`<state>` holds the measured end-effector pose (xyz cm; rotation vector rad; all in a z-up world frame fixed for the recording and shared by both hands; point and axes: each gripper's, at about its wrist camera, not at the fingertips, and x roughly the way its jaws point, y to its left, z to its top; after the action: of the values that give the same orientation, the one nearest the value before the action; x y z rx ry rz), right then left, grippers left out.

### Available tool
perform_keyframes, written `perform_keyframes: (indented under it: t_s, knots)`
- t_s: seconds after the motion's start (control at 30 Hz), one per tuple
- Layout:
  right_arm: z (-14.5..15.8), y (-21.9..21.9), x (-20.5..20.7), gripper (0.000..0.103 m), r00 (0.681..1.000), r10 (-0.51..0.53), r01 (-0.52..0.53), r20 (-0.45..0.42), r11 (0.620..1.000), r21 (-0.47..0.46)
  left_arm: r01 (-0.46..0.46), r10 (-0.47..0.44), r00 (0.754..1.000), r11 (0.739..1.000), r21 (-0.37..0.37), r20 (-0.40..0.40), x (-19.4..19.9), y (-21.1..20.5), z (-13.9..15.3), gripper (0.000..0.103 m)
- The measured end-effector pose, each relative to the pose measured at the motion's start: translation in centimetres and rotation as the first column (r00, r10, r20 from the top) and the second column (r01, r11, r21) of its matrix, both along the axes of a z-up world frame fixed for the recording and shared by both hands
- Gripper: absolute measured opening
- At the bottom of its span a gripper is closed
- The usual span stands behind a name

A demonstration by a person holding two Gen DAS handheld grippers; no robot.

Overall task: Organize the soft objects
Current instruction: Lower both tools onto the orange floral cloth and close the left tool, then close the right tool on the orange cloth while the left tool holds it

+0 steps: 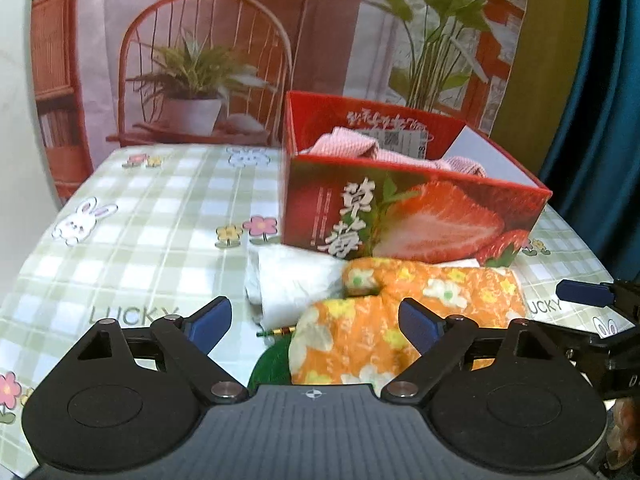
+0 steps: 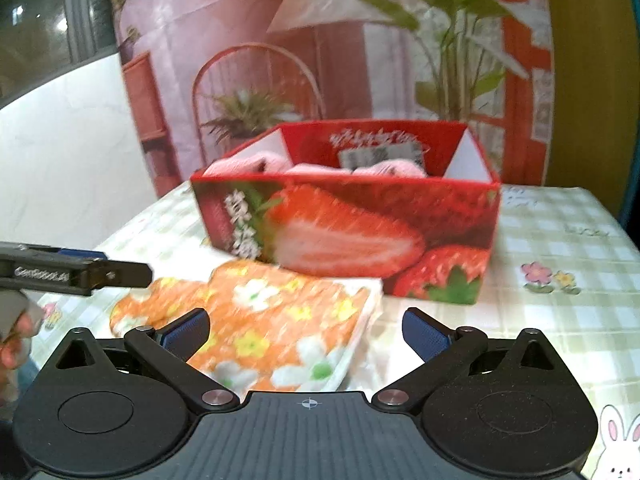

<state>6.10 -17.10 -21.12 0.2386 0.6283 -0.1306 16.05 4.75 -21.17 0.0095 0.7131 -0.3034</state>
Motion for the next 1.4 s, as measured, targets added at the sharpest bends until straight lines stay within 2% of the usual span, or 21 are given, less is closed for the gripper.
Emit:
perform_keyframes:
  t_s: [0.13, 0.3, 0.37, 0.43, 0.47, 0.53, 0.63, 0.73, 0.97, 1.2, 1.4]
  knots:
    - [-0.5, 0.3, 0.1, 0.089, 0.999, 0.031, -0.031, -0.021, 0.999, -0.009, 0.001, -0.001, 1.0, 1.0, -0.008, -0.024, 0.0, -0.1, -1.0, 0.086]
    - [-1.2, 0.3, 0.2, 0.078, 0.998, 0.05, -0.05, -0.048, 0.999, 0.015, -0.009, 0.005, 0.997, 0.998, -0.058, -0.071, 0.3, 0.2, -1.9, 0.084]
    - [-1.4, 0.3, 0.2, 0.076, 0.997, 0.051, -0.051, -0.055, 0.999, 0.017, -0.009, 0.004, 0.997, 0.998, -0.06, -0.075, 0.4, 0.2, -2.1, 0.08]
    - [-1.6, 0.2, 0.2, 0.075, 0.997, 0.052, -0.05, -0.062, 0.998, 0.026, 0.002, -0.007, 0.996, 0.998, -0.069, -0.085, 0.5, 0.2, -2.2, 0.064]
    - [-1.7, 0.1, 0.2, 0.074, 0.997, 0.052, -0.05, -0.065, 0.998, 0.034, 0.005, -0.011, 0.996, 0.998, -0.068, -0.084, 0.4, 0.1, -2.2, 0.06]
    - [-1.9, -0.1, 0.3, 0.074, 0.996, 0.051, -0.048, -0.072, 0.998, 0.045, 0.019, -0.024, 0.997, 0.998, -0.064, -0.077, 0.2, -0.2, -2.1, 0.035]
    - [-1.9, -0.4, 0.2, 0.071, 0.996, 0.043, -0.039, -0.077, 0.998, 0.047, 0.029, -0.034, 0.997, 0.997, -0.07, -0.075, 0.0, -0.3, -1.8, 0.024]
    - [-1.9, -0.7, 0.1, 0.07, 0.996, 0.026, -0.022, -0.08, 0.998, 0.055, 0.042, -0.049, 0.996, 0.995, -0.089, -0.074, -0.3, -0.5, -1.4, 0.021]
    - [-2.1, -2.2, -0.5, 0.068, 0.996, -0.023, 0.03, -0.091, 0.997, 0.078, 0.102, -0.105, 0.993, 0.993, -0.065, -0.047, -2.3, -2.4, -1.0, 0.021]
    - [-2.6, -3.0, -1.1, 0.068, 0.996, -0.039, 0.05, -0.086, 0.991, 0.126, 0.084, -0.09, 0.993, 0.993, -0.079, -0.079, -2.5, -1.7, -2.1, 0.021]
    - [-2.8, -2.7, -1.1, 0.067, 0.996, -0.033, 0.043, -0.086, 0.992, 0.12, 0.089, -0.094, 0.993, 0.994, -0.061, -0.073, -2.7, -1.8, -2.5, 0.023]
